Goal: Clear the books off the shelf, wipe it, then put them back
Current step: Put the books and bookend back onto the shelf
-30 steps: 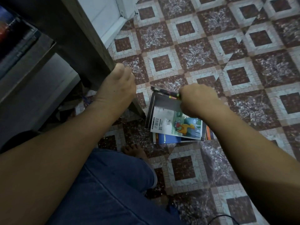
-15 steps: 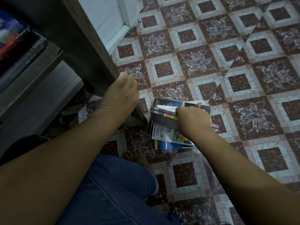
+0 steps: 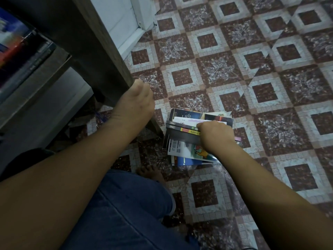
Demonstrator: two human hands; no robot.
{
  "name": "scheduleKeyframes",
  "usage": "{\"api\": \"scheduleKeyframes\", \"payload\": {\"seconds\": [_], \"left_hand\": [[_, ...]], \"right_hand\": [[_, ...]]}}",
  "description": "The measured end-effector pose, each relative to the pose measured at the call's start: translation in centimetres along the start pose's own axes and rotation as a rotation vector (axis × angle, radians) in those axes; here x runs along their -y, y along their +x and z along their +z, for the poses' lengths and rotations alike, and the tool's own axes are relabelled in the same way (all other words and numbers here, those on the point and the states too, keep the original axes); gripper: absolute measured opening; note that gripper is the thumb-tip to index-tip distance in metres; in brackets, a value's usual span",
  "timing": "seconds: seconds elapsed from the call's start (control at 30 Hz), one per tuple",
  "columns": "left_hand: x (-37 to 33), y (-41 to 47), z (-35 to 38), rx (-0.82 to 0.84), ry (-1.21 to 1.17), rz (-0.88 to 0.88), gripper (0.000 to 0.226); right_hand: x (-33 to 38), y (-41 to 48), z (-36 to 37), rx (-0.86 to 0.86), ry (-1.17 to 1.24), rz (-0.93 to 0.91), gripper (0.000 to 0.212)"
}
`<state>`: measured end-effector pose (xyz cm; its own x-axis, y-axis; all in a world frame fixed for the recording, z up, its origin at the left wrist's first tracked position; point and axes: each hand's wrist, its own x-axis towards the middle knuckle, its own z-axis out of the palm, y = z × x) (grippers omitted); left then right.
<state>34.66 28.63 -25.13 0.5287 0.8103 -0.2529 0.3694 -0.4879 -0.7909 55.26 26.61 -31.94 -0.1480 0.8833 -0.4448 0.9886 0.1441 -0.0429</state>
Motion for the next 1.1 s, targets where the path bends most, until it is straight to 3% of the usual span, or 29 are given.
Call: {"api": "scheduleKeyframes", "payload": {"seconds": [0.1, 0.23, 0.37, 0.57, 0.7, 0.87, 0.97, 1.1], "left_hand": [[0.7, -0.3, -1.2, 0.019, -0.194, 0.02, 0.014], [1.1, -2.0, -3.0, 0.263, -0.644, 0.112, 0.054], [3.7, -5.8, -3.1, 0.347, -0.944, -0.07, 0.035], [12.2, -14.8, -1.9, 0.288, -0.859, -0.34, 0.022], [17.1, -20.2, -0.7, 0.085, -0.625, -0.607, 0.033], [20.4, -22.4, 4.2, -0.079, -0.462, -0.942, 0.026], [20.7, -22.1, 8.7, -0.012, -0.5, -1.036, 0.028], [18.5, -20.9, 12.9, 0.221, -0.738, -1.044, 0.035]], "right_hand": [[0.9, -1.2, -1.6, -0.016, -0.037, -0.04, 0.03], [3.4, -3.7, -5.1, -0.067, -0.028, -0.189, 0.021], [7.4, -5.8, -8.5, -0.234, -0.009, -0.353, 0.02], [14.9, -7.0, -14.1, -0.473, 0.126, -0.616, 0.03], [21.1, -5.6, -18.5, -0.761, 0.195, -0.78, 0.034], [29.0, -0.3, -22.2, -1.059, 0.227, -0.916, 0.039], [32.3, 2.9, -23.0, -1.004, 0.112, -0.97, 0.044], [34.1, 6.3, -20.5, -0.661, -0.028, -0.939, 0.048]]}}
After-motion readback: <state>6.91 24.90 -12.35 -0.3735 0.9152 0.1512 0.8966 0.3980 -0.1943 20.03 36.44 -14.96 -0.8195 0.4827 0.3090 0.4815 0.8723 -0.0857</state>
